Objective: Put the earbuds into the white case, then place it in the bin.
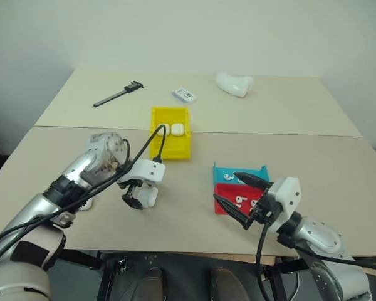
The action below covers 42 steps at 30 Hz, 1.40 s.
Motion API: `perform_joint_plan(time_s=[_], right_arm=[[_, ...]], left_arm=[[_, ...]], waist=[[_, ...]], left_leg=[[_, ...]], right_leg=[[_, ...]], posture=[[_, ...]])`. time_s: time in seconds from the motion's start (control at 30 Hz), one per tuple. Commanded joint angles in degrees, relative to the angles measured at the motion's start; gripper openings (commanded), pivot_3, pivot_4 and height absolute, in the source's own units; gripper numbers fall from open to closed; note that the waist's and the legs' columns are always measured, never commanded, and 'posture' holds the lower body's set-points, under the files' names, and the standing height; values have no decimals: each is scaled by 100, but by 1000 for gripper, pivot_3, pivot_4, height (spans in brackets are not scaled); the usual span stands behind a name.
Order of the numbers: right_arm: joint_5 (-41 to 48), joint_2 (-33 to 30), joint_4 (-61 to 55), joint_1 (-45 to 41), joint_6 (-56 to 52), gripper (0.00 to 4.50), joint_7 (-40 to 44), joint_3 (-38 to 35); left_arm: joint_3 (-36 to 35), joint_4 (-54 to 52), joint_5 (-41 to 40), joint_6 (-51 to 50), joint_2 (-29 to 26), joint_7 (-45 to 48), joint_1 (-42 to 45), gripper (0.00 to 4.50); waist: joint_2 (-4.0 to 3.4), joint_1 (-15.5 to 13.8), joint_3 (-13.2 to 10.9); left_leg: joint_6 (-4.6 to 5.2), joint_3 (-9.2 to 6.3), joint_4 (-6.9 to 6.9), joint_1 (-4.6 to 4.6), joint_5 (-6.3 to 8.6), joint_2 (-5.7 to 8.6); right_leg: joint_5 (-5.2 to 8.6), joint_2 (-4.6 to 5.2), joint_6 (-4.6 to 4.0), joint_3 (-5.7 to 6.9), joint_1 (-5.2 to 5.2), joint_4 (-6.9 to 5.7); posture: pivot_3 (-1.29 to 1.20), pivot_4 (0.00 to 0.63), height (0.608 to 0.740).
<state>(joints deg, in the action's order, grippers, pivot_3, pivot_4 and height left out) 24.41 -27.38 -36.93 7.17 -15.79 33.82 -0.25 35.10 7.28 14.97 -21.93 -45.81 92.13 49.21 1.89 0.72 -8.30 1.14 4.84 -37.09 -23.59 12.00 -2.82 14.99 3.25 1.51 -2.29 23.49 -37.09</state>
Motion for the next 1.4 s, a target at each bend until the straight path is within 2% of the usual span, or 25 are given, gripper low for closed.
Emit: perform_joint_plan(time_s=[0.03, 0.1, 0.2, 0.23, 0.43, 0.6, 0.77, 0.87, 1.03, 1.4], right_arm=[[-8, 44, -70, -23, 207, 4500, 31, -38], [-11, 44, -76, -16, 213, 4500, 34, -44], [-5, 34, -101, -2, 203, 4500, 39, -62], [-6, 31, -113, -5, 193, 4500, 35, -63], [37, -16, -156, -4, 150, 4500, 70, -136], [101, -98, -222, -120, 12, 4500, 81, -190], [160, -140, -224, -311, -134, 4500, 76, -162], [186, -150, -221, -411, -196, 4500, 53, -138], [221, -145, -276, -425, -256, 4500, 19, -143], [198, -90, -401, -309, -285, 4500, -120, -126]], left_arm=[[9, -320, -108, -127, -86, 37, -106, 4297], [-30, -377, -56, -137, -78, 27, -208, 3903], [-73, -422, 7, -202, -76, -50, -298, 2957], [-104, -423, 4, -242, -75, -73, -310, 2783], [-338, -452, -84, -274, -135, -212, -369, 2781], [-834, -433, -391, -390, -143, -442, -386, 2781], [-792, -455, -350, 347, -346, -553, -750, 2781], [-662, -499, -256, 347, -295, -558, -867, 2781], [-560, -373, -115, 305, -71, -658, -792, 4424], [-506, 148, 50, 784, -87, -348, -403, 4466]], waist=[[0, -2, 0], [-1, -2, 1], [-2, 2, 1], [-2, 3, 1], [-2, 2, 1], [-1, -1, 1], [-3, 11, 2], [-4, -5, 3], [-14, -31, 11], [-17, -8, 12]], left_leg=[[0, 0, 0, 2, 0, 0], [0, 1, -1, 4, 0, 0], [0, 1, 0, 14, 0, 0], [0, 2, 0, 19, 0, 0], [0, 2, 0, 29, 0, 0], [0, 1, 0, 26, 0, -1], [0, 2, 1, 30, 0, -1], [0, 2, 1, 27, 0, -2], [0, 5, 0, 34, 0, 1], [0, 4, 0, 33, 0, 1]], right_leg=[[0, 1, 0, -1, -1, -1], [0, 1, 0, -1, -2, -1], [0, 0, 0, -4, -11, -1], [0, 0, 0, -4, -14, -1], [0, 0, 0, -4, -23, -2], [0, 0, 0, -4, -21, -1], [0, 0, 0, -7, -22, -2], [0, 0, -1, -4, -23, -1], [0, 2, 0, -3, -30, -1], [0, 1, 0, -5, -28, -2]], posture=[[0, 150, 740], [0, 150, 740], [0, 150, 740], [0, 150, 740], [0, 150, 740], [0, 150, 740], [0, 150, 740], [0, 150, 740], [0, 150, 740], [0, 150, 740]])
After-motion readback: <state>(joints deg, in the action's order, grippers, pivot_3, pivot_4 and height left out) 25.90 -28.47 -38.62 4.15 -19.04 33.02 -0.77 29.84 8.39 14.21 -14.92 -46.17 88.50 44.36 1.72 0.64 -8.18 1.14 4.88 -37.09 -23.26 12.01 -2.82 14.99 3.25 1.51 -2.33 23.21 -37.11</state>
